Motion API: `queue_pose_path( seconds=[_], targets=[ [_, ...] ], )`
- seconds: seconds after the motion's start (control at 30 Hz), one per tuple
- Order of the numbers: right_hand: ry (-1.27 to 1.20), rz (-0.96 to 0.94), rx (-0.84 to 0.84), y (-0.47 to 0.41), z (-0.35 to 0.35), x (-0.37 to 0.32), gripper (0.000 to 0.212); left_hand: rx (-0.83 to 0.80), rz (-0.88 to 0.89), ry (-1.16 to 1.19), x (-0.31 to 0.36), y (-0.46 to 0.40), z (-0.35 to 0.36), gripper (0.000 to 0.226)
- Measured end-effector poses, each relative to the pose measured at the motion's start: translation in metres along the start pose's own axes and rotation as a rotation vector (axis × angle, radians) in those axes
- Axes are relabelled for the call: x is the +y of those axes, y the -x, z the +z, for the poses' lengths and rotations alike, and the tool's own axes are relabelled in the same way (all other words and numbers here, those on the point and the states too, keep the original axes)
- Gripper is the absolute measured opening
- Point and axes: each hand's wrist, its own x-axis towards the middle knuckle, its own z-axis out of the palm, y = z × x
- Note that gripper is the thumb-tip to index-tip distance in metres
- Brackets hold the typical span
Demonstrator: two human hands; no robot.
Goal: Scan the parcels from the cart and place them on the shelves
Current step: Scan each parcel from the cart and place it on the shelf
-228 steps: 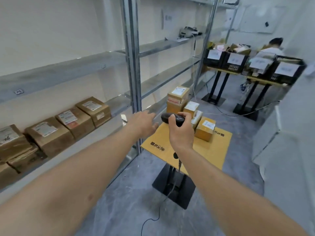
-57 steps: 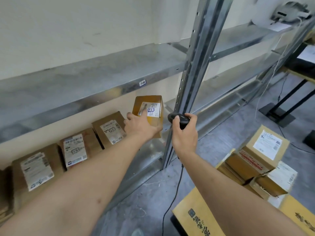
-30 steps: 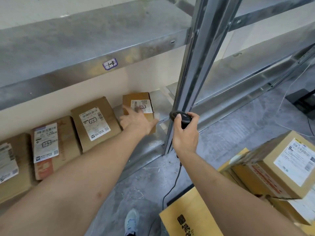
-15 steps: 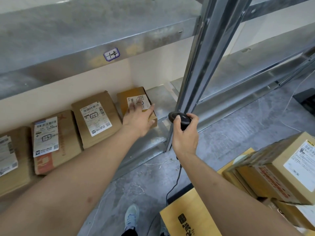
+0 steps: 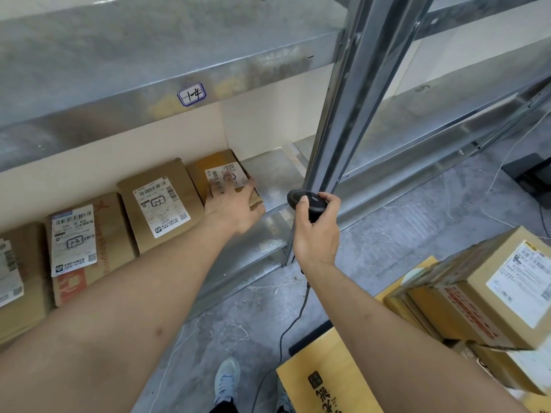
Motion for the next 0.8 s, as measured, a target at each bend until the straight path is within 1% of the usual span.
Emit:
queue_pose_path(
  seconds=[0.1, 0.17, 0.27, 0.4, 0.57, 0.67, 0.8],
  targets=[
    [-0.003, 0.002, 0.005, 0.003, -0.003, -0.002, 0.028, 0.002, 0.008, 0.052, -0.002, 0.001, -0.007, 0.071],
    [-0.003, 0.004, 0.008, 0.007, -0.006, -0.004, 0.027, 0.046, 0.034, 0.058, -0.001, 0.006, -0.014, 0.069],
    [-0.006, 0.004, 0.011, 0.016, -0.011, -0.010, 0.028, 0.112, 0.081, 0.025, 0.001, 0.022, -0.023, 0.062],
    [-0.005, -0.031, -0.002, 0.036, -0.018, -0.019, 0.029, 0.163, 0.127, -0.019, 0.001, 0.053, -0.032, 0.063],
    [-0.024, -0.090, -0.003, 0.074, -0.020, -0.034, 0.032, 0.207, 0.176, -0.062, -0.003, 0.097, -0.044, 0.057],
    [-0.043, -0.122, 0.025, 0.101, -0.023, -0.042, 0.032, 0.205, 0.213, -0.047, -0.009, 0.121, -0.049, 0.054],
    [-0.017, -0.161, 0.099, 0.141, -0.025, -0.050, 0.032, 0.262, 0.307, -0.030, -0.018, 0.152, -0.057, 0.051]
  ],
)
